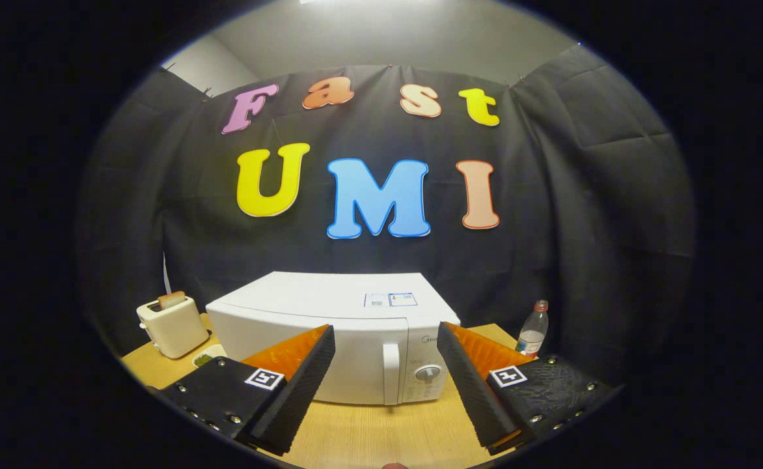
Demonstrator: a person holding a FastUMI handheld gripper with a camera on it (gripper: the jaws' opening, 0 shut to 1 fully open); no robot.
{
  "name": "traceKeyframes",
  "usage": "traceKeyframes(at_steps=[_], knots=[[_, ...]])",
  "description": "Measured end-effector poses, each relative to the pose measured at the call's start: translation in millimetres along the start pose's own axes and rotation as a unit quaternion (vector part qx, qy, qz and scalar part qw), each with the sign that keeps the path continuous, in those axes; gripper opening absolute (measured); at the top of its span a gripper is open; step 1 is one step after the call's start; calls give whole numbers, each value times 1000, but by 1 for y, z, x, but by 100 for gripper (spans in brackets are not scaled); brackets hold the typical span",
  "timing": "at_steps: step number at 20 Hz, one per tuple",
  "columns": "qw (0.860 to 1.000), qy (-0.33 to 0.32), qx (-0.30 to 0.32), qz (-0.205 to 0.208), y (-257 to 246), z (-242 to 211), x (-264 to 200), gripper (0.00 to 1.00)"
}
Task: Open the microwave, put the food inside, and close the microwave door.
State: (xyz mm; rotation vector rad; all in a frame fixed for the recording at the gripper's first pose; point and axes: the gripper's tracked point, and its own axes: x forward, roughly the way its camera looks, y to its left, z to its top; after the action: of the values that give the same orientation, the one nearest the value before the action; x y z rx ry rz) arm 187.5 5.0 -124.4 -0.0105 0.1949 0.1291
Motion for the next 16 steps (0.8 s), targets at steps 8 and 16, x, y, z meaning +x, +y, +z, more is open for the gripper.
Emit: traceKeyframes(at_steps=[8,16], knots=[[997,76,11,4,-6,-68,65,95],[991,130,30,1,-2,-115,104,43]])
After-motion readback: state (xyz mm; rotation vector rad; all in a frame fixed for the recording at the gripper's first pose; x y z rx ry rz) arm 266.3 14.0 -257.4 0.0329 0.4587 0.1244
